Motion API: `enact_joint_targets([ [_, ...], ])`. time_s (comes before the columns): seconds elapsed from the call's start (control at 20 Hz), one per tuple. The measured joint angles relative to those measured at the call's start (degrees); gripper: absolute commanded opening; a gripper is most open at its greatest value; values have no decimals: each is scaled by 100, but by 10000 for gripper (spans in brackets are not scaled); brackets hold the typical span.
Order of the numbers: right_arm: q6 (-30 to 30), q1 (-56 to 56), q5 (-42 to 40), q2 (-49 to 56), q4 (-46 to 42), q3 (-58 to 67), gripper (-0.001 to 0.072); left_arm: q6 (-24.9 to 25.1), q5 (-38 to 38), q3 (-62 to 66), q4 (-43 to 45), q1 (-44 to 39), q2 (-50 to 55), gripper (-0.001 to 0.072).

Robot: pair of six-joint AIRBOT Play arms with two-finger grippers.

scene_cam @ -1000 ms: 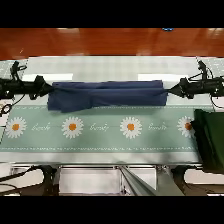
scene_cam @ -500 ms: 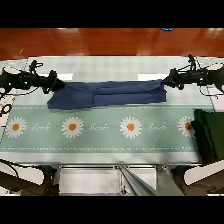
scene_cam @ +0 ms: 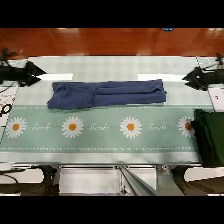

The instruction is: Fold the shirts.

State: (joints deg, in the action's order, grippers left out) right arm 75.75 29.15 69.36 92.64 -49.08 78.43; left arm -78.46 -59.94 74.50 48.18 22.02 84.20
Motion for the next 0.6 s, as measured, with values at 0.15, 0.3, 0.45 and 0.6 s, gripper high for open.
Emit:
enact_joint_targets([
  [0.15,39,306,-195,-518,-232,-813,419,94,428,-785,275,-61,-1130,508],
  [0.3,-59,286,-538,-634,-177,-1530,420,162,643,-1663,367,-387,-1906,508],
  [0.45,-313,72,-796,-402,361,-1851,420,195,811,-2273,431,-857,-2236,508],
  [0.6,-568,-201,-946,-20,1062,-1880,420,199,1016,-2535,452,-1268,-2334,508],
])
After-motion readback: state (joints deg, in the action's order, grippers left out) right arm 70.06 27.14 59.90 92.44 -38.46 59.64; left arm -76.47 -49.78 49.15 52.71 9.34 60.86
